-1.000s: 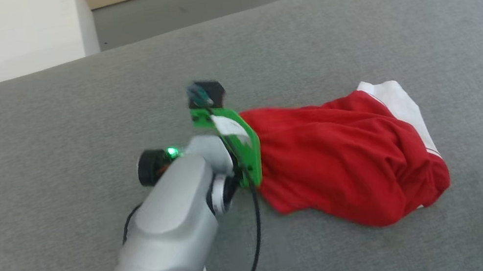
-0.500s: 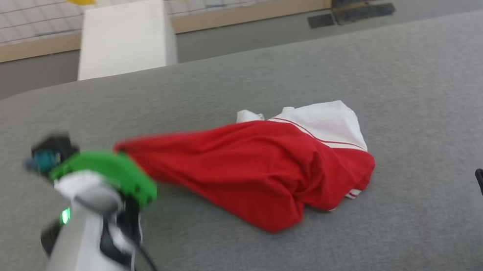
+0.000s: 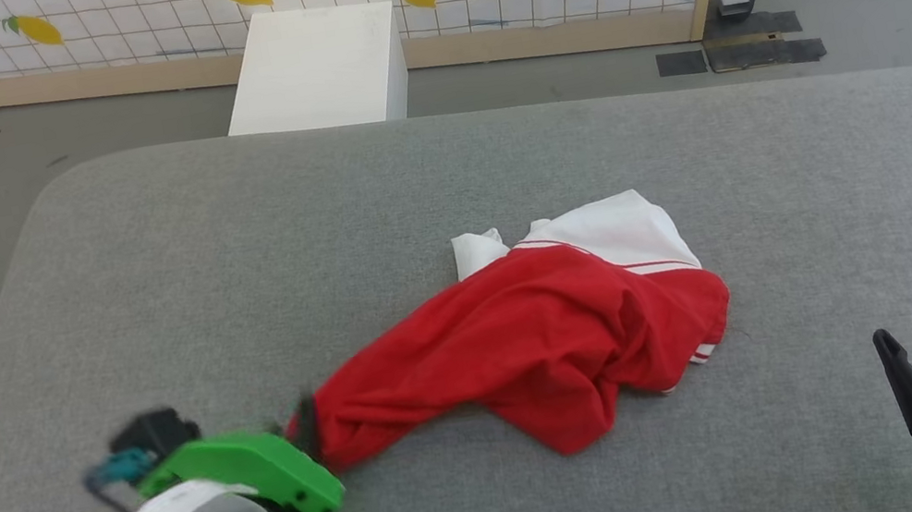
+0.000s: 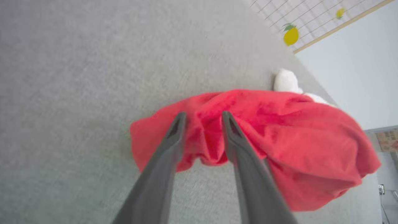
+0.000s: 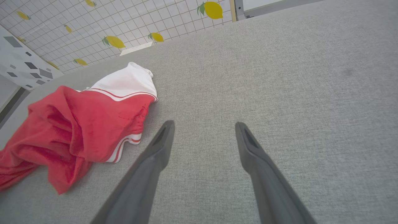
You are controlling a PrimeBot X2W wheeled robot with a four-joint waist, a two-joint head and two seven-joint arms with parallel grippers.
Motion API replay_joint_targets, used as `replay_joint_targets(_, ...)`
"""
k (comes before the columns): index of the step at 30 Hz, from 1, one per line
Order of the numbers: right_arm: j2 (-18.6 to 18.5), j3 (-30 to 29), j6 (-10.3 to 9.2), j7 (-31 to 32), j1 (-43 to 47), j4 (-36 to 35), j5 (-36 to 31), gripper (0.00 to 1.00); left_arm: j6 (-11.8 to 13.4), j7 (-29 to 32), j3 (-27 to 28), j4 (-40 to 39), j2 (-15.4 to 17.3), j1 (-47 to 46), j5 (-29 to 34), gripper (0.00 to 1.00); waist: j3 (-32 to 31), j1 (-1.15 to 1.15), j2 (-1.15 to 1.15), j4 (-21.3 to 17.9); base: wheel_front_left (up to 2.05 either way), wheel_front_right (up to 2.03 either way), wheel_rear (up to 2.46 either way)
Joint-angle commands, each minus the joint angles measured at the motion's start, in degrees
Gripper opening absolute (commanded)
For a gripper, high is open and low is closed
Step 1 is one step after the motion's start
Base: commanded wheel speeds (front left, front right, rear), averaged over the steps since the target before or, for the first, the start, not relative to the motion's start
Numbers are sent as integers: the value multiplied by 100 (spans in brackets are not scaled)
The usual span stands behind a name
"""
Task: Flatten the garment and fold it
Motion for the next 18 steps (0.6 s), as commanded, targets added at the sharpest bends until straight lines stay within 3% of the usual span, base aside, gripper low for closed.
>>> replay_joint_targets(1, 3, 21, -8, -16, -89, 3, 4, 100, -176, -320, 96, -230, 110, -72, 93, 100, 0, 0, 0, -15, 0, 0, 0)
replay_joint_targets(7, 3, 135, -8, 89, -188, -30, -75, 100, -582, -2295, 241, -878, 501, 96, 1364, 100, 20, 0, 0, -102, 0, 0, 0)
replay_joint_targets(11, -31, 316, -8, 441, -495, -38, -292, 100, -552, -2480, 414, -1177, 272, 336, 2283, 100, 148, 0, 0, -100, 0, 0, 0)
replay_joint_targets(13, -147, 489, -8, 632, -804, 18, -382, 100, -655, -2483, 497, -1432, 86, 422, 2891, 100, 282, 0, 0, -54, 0, 0, 0)
replay_joint_targets(18, -607, 1008, -8, 1063, -1706, 444, -617, 100, -910, -2485, 580, -1680, -452, 487, 3741, 100, 632, 0, 0, 158, 0, 0, 0)
